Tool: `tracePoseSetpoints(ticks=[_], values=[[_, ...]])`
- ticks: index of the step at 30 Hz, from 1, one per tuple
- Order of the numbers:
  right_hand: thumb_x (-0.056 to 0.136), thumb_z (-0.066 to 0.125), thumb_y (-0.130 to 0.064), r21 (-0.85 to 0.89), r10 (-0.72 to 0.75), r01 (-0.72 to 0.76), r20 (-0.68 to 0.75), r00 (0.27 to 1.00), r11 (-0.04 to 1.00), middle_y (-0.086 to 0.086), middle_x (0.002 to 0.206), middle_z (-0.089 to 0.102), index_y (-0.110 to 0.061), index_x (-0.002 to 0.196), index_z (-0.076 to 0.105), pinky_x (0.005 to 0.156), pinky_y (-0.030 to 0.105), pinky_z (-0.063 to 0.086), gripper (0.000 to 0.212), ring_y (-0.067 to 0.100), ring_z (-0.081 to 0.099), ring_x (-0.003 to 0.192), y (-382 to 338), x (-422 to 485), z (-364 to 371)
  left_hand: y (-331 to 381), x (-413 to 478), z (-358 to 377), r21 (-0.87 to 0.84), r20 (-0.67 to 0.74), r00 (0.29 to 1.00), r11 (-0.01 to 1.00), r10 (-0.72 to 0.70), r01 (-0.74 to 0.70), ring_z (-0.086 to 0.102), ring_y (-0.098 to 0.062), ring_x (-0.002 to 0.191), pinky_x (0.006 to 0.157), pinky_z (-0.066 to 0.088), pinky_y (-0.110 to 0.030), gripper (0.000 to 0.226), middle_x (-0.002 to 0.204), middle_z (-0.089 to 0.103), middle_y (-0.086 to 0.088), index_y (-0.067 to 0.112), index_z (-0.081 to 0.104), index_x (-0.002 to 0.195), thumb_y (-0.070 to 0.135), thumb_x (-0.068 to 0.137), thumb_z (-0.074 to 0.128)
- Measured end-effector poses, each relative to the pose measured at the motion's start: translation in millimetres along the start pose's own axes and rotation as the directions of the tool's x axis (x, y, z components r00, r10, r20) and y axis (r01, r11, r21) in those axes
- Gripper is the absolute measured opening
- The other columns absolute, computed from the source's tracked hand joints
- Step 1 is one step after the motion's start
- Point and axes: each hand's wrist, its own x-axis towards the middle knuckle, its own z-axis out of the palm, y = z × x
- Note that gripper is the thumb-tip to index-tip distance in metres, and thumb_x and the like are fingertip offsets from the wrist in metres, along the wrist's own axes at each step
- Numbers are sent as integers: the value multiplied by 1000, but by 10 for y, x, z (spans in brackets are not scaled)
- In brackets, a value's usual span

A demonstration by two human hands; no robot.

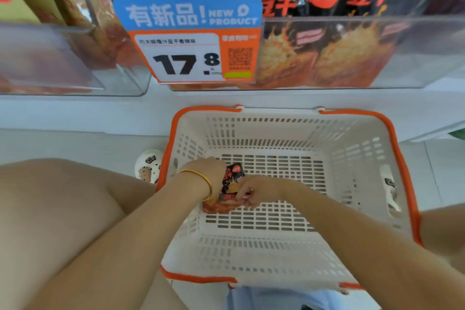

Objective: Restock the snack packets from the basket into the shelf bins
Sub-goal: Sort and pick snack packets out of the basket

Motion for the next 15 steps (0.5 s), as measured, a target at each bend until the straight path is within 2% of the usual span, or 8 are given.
tracePoseSetpoints(ticks=[1,3,5,7,9,11,13,15], values=[[82,52,10,14,-27,27,-21,999,1000,33,103,52,16,96,61,68,24,45,18,41,51,86,-37,-134,-92,22,-2,8,-29,-1,1000,999,25,-25,58,-24,98,79,48,-32,31,115,55,-9,10,48,123,22,95,52],[79,55,10,44,-74,77,-49,996,996,26,89,54,9,92,67,62,19,37,17,25,47,74,-130,-499,-311,137,-82,-43,-110,17,997,991,76,-74,56,-25,106,87,48,-33,40,123,54,-9,12,45,130,26,94,55],[79,64,-1,43,-102,105,-73,992,993,5,84,55,-4,87,69,66,17,37,10,13,47,73,-259,-909,-506,299,-191,-137,-189,-5,990,972,139,-137,54,-25,110,88,45,-32,42,125,55,-8,13,48,130,30,92,57],[77,70,-11,70,-100,113,-163,981,991,-10,89,55,-22,92,69,74,19,44,19,9,56,80,-351,-1319,-645,470,-317,-268,-229,-93,976,949,199,-216,59,-26,97,76,44,-30,30,110,63,-11,9,59,115,29,93,56],[79,70,-4,105,-57,91,-293,955,990,-8,95,57,-20,96,70,77,25,51,23,15,62,88,-454,-1756,-728,641,-485,-441,-252,-213,953,931,213,-265,57,-22,76,65,40,-30,23,88,63,-9,8,62,98,29,94,55],[81,68,1,211,-20,124,-435,900,970,-2,88,62,-17,91,65,66,25,54,20,16,66,73,-556,-2174,-777,784,-681,-656,-244,-317,921,919,228,-311,51,-13,64,57,36,-27,20,74,57,-1,12,57,87,29,95,53],[80,71,0,273,12,183,-586,810,945,3,92,63,-17,93,57,53,22,53,25,12,65,56,-718,-2567,-826,920,-912,-920,-253,-400,881,893,253,-371,55,-13,65,57,38,-23,19,71,59,-1,12,56,85,28,95,54],[81,72,-4,198,20,159,-685,728,967,3,95,65,-19,98,56,48,24,52,28,11,63,50,-920,-2916,-908,1057,-1184,-1230,-214,-524,801,866,289,-452,55,-15,66,52,35,-17,15,68,54,4,14,55,84,26,93,57]])
